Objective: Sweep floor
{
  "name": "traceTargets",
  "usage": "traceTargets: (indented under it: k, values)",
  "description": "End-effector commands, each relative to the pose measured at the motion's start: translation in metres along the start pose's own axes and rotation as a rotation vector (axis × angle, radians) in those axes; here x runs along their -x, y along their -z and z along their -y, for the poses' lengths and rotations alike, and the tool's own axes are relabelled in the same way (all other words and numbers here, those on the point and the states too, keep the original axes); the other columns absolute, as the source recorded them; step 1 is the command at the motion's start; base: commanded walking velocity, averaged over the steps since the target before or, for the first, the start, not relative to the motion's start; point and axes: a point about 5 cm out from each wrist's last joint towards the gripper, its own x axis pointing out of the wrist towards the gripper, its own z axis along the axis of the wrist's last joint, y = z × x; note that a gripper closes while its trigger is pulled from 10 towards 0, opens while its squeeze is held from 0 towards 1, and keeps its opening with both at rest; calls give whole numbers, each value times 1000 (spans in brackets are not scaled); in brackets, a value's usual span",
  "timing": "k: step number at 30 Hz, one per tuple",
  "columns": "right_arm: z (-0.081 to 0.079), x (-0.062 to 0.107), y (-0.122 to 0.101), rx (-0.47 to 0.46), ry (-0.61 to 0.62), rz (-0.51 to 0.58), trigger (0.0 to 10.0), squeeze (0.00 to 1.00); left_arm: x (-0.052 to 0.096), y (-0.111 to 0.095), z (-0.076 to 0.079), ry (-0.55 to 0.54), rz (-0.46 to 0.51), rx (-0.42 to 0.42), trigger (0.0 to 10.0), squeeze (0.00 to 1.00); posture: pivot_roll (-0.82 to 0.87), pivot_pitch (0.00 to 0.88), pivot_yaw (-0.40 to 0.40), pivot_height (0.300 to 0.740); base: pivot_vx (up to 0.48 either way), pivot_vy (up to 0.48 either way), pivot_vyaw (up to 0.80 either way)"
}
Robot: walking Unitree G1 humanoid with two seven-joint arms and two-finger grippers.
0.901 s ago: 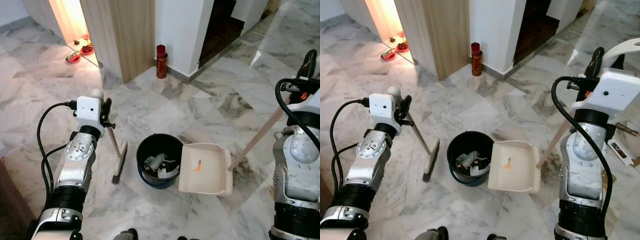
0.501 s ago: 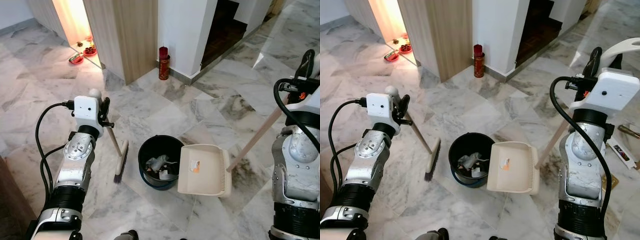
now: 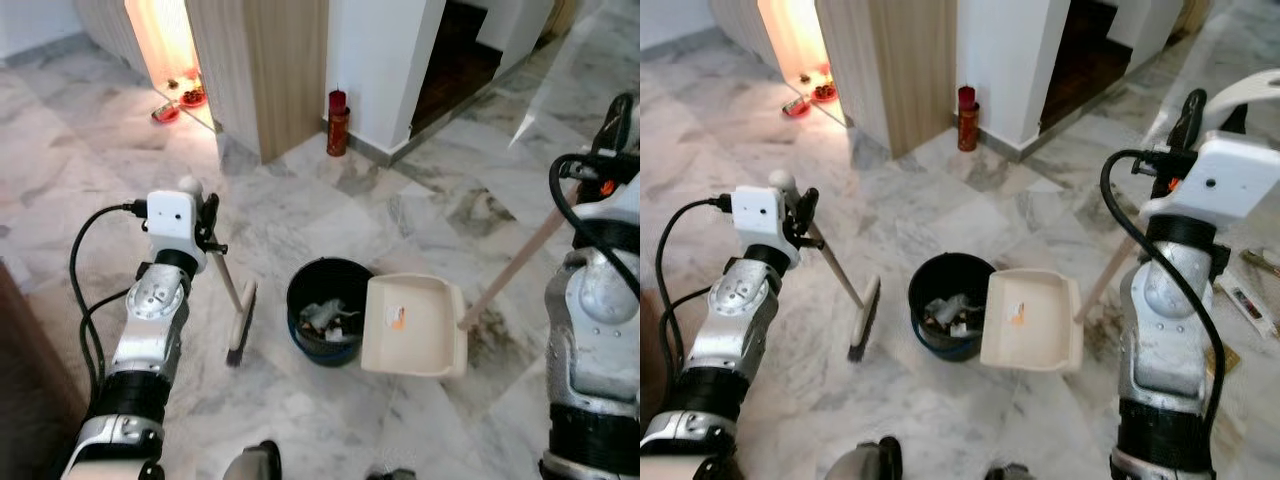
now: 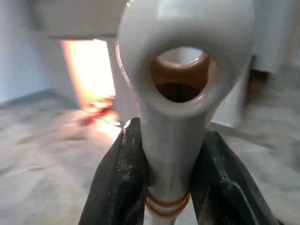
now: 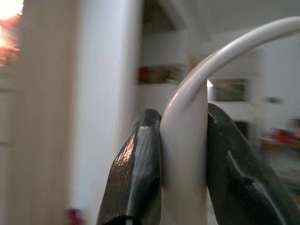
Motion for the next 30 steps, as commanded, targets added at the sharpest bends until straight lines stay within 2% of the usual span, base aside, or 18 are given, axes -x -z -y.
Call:
traceTargets:
  k: [1,13,20,30]
  values:
    - [-2,2,-3,-28,1,16,10000,0,0,-5,-3,-4,27,-34,10000,0,114,116,-10,740,-244,0,0]
    - [-2,1,-5,-30,7,21,10000,0,0,-5,-2,14,30,-30,10000,0,113,117,-6,740,-20,0,0]
    - [-1,2,-5,-28,9,21,10000,0,1,-5,-1,18,34,-26,10000,0,111,124,-4,740,-245,0,0]
    - [1,2,-5,-22,11,21,10000,0,1,-5,0,21,35,-21,10000,0,110,126,-7,740,0,0,0]
